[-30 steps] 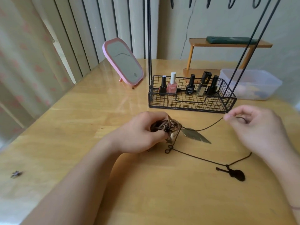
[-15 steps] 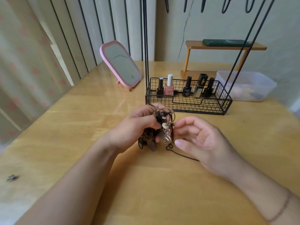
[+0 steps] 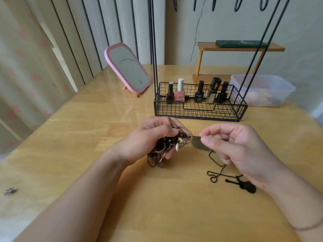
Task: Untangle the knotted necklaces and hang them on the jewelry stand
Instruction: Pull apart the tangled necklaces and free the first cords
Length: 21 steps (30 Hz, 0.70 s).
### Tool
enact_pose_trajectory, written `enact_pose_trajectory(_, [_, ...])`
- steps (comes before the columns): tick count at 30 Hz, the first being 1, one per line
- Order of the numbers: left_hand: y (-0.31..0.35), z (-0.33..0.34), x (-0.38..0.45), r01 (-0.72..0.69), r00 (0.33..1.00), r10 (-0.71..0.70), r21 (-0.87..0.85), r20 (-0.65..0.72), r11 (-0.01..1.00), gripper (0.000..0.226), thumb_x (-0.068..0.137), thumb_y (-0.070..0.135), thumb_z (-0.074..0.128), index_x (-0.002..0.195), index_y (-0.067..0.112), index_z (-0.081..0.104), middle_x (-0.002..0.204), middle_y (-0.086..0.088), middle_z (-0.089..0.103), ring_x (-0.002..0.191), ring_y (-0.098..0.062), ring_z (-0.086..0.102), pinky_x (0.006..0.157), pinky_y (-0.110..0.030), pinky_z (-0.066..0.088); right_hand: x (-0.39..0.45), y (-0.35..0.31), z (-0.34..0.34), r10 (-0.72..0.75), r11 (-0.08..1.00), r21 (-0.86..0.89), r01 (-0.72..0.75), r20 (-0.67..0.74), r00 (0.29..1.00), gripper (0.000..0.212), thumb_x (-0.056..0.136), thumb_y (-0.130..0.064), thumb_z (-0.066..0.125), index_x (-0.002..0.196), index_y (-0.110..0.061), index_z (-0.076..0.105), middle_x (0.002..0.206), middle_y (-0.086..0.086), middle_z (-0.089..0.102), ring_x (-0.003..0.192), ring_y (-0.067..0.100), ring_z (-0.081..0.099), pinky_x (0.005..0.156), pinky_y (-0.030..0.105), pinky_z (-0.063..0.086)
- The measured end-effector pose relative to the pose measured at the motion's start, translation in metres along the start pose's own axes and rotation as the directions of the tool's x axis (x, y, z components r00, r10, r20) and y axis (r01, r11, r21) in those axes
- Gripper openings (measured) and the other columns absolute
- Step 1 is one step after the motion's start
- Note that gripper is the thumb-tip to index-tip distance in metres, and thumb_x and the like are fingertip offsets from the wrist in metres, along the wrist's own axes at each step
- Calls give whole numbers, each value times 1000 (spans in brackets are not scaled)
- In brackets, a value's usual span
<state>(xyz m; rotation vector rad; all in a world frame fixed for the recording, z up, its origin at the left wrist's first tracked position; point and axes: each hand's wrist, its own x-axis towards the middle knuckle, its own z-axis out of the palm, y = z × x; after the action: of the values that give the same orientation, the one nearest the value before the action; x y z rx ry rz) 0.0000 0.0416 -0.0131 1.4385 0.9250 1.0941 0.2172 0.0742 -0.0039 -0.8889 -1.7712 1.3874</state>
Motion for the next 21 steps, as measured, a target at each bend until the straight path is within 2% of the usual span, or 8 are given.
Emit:
enact_pose_trajectory(2, [0, 2, 0, -1, 1000, 1, 0, 14, 1000, 20, 91, 9, 45, 95, 2, 64, 69, -20, 59, 47, -17, 52, 46, -21, 45, 0, 1, 1, -13, 997, -80, 10, -29, 1000, 18, 73, -31, 75, 81, -15, 78, 48, -5, 44, 42, 7, 32, 44, 14, 29])
enact_pose_trajectory(5, [0, 3, 1, 16, 1000, -15, 33, -12, 999, 16, 96, 8, 45, 93, 6, 61, 75, -3, 66, 57, -12, 59, 51, -20, 47, -1, 1, -1, -30, 992, -125, 25, -40, 999, 9, 80, -21, 76, 83, -13, 79, 46, -7, 49, 38, 1, 38, 44, 7, 31])
enact_pose_trajectory(9, [-4, 4, 1, 25, 998, -21, 74, -53, 997, 7, 90, 13, 51, 89, 9, 57, 72, -3, 63, 51, -12, 52, 44, -21, 43, -1, -1, -3, -70, 988, -139, 66, -24, 997, 6, 83, -12, 73, 85, -7, 76, 45, -12, 54, 40, 0, 48, 44, 6, 35])
enact_pose_trajectory(11, [-6, 3, 2, 0, 999, 5, 113, -42, 994, 6, 89, 11, 52, 91, 7, 57, 72, -5, 61, 55, -18, 51, 49, -21, 45, -1, -1, -2, -90, 988, -129, 89, -3, 996, 9, 82, -18, 72, 83, -10, 76, 46, -14, 53, 41, 0, 47, 46, 6, 35])
enact_pose_trajectory(13, [-5, 1, 1, -57, 998, 57, 167, 3, 984, 12, 90, 3, 50, 97, 8, 59, 81, -11, 61, 67, -22, 52, 59, -21, 47, -1, 2, 0, -95, 989, -111, 98, 37, 995, 13, 78, -31, 69, 79, -19, 75, 49, -11, 50, 43, 2, 39, 47, 8, 32])
enact_pose_trajectory(15, [-3, 1, 0, -97, 995, 87, 219, 56, 971, 24, 90, -4, 46, 99, 11, 63, 86, -7, 64, 73, -14, 56, 66, -19, 47, 0, 7, 2, -85, 992, -86, 91, 76, 993, 14, 80, -32, 65, 78, -19, 70, 53, -10, 47, 46, 5, 34, 46, 14, 31])
enact_pose_trajectory(18, [-1, 4, -1, -84, 995, 70, 247, 65, 965, 33, 89, -5, 39, 95, 13, 66, 81, 5, 66, 70, -9, 56, 64, -17, 45, 2, 13, 4, -93, 986, -129, 106, 107, 990, 17, 87, -33, 58, 79, -20, 65, 58, -7, 47, 51, 9, 36, 48, 19, 33])
enact_pose_trajectory(21, [0, 9, 0, -24, 999, 17, 166, 45, 986, 29, 91, 6, 36, 91, 8, 65, 77, 2, 66, 66, -8, 58, 62, -16, 46, 3, 15, 5, -110, 975, -176, 134, 142, 984, 22, 93, -40, 56, 79, -25, 64, 64, -1, 47, 58, 14, 39, 51, 20, 34])
